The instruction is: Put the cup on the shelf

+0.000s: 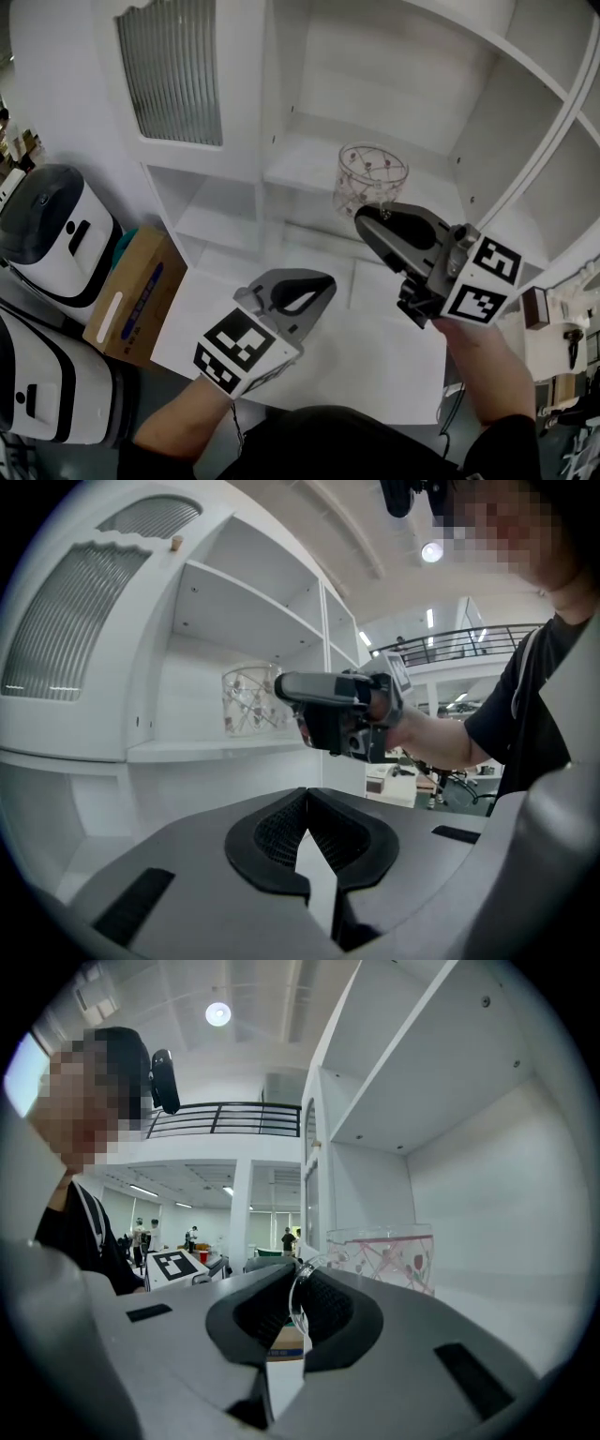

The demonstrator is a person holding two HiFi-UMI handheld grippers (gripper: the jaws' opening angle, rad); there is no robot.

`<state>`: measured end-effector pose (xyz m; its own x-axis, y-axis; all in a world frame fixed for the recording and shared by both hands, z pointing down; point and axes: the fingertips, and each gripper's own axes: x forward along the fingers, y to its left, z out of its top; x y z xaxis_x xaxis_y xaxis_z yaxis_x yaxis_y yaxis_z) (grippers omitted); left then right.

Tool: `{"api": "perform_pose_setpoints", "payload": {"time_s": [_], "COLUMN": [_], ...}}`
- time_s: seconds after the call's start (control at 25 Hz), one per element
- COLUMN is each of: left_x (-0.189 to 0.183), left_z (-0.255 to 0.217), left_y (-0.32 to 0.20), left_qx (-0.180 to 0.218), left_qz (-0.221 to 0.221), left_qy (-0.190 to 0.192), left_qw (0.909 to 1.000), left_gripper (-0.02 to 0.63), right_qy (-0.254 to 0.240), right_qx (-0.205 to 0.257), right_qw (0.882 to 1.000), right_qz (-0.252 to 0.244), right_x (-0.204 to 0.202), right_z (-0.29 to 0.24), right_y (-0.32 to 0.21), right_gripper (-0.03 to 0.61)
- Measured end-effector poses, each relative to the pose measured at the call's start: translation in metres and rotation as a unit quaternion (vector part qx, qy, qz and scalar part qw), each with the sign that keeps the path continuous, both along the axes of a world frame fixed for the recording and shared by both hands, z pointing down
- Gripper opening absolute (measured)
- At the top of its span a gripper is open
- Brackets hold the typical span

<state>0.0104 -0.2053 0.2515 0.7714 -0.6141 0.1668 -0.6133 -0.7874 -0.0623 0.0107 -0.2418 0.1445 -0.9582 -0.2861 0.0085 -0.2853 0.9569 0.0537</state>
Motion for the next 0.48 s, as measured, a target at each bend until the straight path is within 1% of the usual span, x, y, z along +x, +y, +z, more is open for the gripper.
{"api": "perform_pose_setpoints", "payload": {"time_s": [0.08,0.16,0.28,0.4,0.48], "left_x": [0.002,0.001,0.000,0.000,-0.003], "left_z": [0.002,-0.001,-0.003,0.002,0.004], "left_y": [0.004,-0.005,-0.017,-0.018,-0.019], "left_qx": [0.004,0.002,-0.004,-0.008,-0.010], "left_qz": [0.001,-0.001,-0.004,-0.004,-0.007], "left_qy": [0.000,0.004,0.006,0.005,0.006], "left_qw": [1.0000,1.0000,1.0000,0.9999,0.9999], "left_gripper": [0.012,0.012,0.012,0.012,0.012], "right_qy": [-0.005,-0.010,-0.022,-0.035,-0.034], "right_qx": [0.013,0.015,-0.002,-0.023,-0.031], "right_qw": [1.000,1.000,1.000,0.999,0.999], "right_qz": [0.000,0.000,0.002,0.004,0.008], "right_x": [-0.003,-0.009,-0.018,-0.024,-0.028], "right_z": [-0.007,-0.014,-0.017,-0.012,-0.007], "right_y": [-0.001,-0.017,-0.041,-0.052,-0.058], "right_gripper": [0.026,0.026,0.026,0.026,0.026]}}
